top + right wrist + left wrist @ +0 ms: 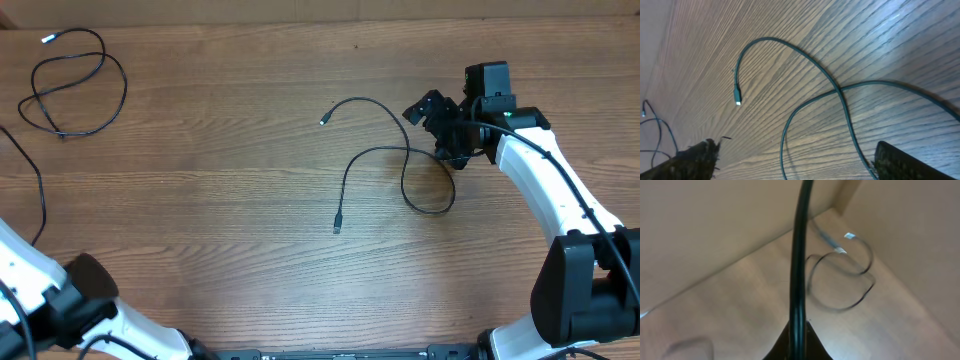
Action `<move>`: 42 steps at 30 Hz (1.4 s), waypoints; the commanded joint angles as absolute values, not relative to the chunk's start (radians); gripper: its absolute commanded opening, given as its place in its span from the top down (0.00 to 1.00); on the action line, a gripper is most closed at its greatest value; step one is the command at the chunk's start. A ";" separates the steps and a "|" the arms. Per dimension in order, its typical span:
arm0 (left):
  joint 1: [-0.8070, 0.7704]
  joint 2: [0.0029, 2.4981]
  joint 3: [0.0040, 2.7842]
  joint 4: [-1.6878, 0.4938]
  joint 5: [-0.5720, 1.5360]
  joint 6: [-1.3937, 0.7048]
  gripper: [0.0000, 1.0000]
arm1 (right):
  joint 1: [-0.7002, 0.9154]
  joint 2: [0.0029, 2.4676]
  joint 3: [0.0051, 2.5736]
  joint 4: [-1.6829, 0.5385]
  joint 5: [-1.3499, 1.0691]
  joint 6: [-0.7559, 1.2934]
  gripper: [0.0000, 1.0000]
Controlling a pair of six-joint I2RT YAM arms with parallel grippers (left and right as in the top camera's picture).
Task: Untangle cables
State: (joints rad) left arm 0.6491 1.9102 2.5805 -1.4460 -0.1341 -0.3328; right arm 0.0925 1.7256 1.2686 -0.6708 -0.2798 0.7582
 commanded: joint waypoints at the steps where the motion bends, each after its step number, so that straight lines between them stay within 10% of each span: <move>1: 0.638 1.990 2.523 -1.525 -0.319 -0.479 0.96 | 0.097 1.725 1.270 -0.676 -0.255 0.751 0.05; 21: 0.641 2.008 1.710 -1.171 -0.458 -0.793 0.92 | 0.097 1.725 1.271 -0.715 -0.255 0.751 0.05; 24: 0.641 2.008 1.634 -1.127 -0.444 -0.794 0.70 | 0.097 1.725 1.271 -0.716 -0.255 0.751 0.07; 25: 0.641 2.008 1.622 -1.124 -0.444 -0.794 0.29 | 0.097 1.725 1.271 -0.716 -0.255 0.751 0.07; 27: 0.641 2.006 1.625 -1.125 -0.445 -0.792 0.04 | 0.097 1.725 1.270 -0.702 -0.254 0.751 0.07; 42: 0.484 1.928 2.064 -1.142 0.141 -0.308 0.01 | 0.097 1.725 1.271 -0.663 -0.254 0.751 0.00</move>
State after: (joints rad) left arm 0.5560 1.9793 1.9942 -1.1229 0.0109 -0.4023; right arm 0.0925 1.7256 1.2686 -0.6666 -0.2615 0.7574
